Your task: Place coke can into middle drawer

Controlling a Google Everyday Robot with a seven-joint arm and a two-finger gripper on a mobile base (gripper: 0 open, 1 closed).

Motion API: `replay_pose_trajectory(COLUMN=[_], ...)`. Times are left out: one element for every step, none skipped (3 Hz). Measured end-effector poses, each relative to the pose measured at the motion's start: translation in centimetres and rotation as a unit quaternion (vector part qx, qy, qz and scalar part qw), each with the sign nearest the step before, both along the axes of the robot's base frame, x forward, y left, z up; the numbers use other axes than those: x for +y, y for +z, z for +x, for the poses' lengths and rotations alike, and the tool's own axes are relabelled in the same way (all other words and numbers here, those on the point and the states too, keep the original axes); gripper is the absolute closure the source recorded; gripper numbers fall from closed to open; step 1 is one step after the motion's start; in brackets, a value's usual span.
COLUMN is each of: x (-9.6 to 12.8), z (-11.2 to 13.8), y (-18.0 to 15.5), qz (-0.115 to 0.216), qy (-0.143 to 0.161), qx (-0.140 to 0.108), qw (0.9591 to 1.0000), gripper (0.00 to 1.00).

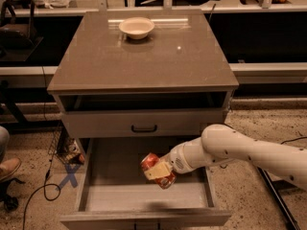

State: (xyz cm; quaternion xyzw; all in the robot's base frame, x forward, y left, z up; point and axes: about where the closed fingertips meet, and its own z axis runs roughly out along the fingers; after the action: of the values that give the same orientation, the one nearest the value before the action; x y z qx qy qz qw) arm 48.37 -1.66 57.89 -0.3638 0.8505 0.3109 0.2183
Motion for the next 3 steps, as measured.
replay_pose_trajectory(x=[0.0,0.1,0.2], z=[0.0,0.7,2.6], y=[0.0,-2.3,-6.7], qz=[0.000,-0.013,-0.023], qy=[0.000,-0.021,-0.053], qx=[0.000,0.000,0.005], qw=[1.0000,0.9997,0.9983], gripper=[1.00,1.00,1.00])
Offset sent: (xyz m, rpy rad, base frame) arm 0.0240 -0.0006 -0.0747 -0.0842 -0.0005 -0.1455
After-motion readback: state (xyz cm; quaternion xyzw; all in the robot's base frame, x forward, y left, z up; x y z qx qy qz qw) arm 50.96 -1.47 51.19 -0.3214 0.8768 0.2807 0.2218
